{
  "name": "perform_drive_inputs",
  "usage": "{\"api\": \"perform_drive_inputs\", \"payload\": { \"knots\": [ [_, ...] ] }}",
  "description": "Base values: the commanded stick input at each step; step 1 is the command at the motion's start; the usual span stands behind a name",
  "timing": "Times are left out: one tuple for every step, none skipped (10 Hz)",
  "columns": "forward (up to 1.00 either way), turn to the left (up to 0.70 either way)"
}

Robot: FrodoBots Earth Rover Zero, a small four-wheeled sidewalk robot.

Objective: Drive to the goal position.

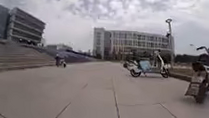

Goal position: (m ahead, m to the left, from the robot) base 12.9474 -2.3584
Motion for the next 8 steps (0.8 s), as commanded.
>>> {"api": "perform_drive_inputs", "payload": {
  "knots": [
    [0.7,0.0],
    [0.7,0.0],
    [0.7,0.0],
    [0.7,0.0],
    [0.7,0.0],
    [0.7,0.0],
    [0.7,0.0],
    [0.7,0.0]
  ]
}}
